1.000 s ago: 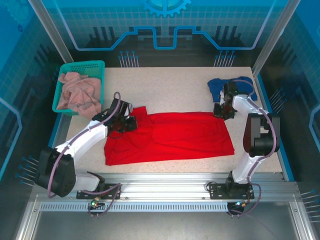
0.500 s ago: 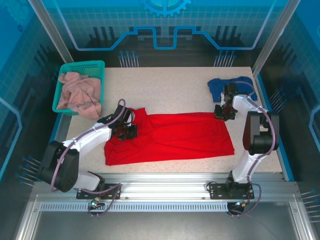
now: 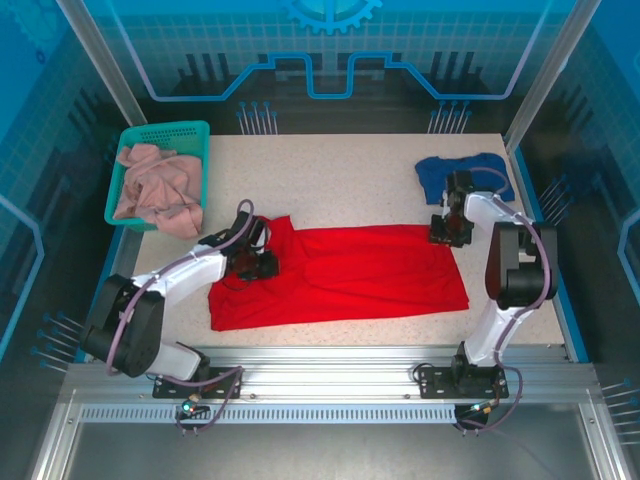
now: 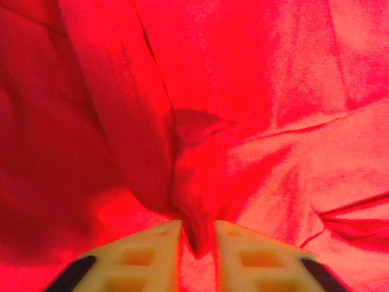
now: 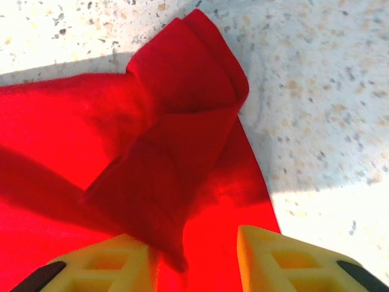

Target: Fold the inside-out t-shirt

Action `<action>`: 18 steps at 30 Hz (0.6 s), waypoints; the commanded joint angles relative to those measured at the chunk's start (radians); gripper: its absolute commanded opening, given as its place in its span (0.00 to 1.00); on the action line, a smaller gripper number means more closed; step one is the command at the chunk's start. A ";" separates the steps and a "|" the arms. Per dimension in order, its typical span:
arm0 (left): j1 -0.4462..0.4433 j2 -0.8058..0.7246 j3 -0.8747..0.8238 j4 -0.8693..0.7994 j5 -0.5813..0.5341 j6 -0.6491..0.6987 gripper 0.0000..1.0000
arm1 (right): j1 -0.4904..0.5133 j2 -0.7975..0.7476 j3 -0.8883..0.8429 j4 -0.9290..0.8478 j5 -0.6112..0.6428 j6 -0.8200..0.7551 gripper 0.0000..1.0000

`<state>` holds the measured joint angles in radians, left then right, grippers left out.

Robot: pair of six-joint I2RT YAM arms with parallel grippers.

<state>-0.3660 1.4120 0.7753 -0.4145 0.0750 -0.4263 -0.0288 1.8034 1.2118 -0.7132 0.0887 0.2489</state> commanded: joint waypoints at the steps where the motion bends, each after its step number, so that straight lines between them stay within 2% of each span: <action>1: -0.006 -0.114 -0.008 -0.035 -0.027 -0.001 0.41 | 0.024 -0.144 -0.015 -0.012 0.025 0.016 0.43; 5: 0.019 -0.155 0.013 0.016 -0.068 0.000 0.59 | 0.079 -0.243 -0.053 0.067 0.026 0.014 0.48; 6: 0.038 -0.134 0.032 0.028 -0.064 0.001 0.60 | 0.102 -0.256 -0.059 0.093 0.020 0.011 0.48; 12: 0.163 0.058 0.165 0.094 -0.004 0.012 0.60 | 0.247 -0.199 -0.025 0.160 0.001 -0.013 0.49; 18: 0.195 0.244 0.294 0.106 0.035 0.037 0.61 | 0.305 -0.106 0.033 0.138 0.011 -0.009 0.48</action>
<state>-0.1802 1.6028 1.0134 -0.3244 0.0711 -0.4160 0.2619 1.6783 1.2060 -0.5743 0.0975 0.2489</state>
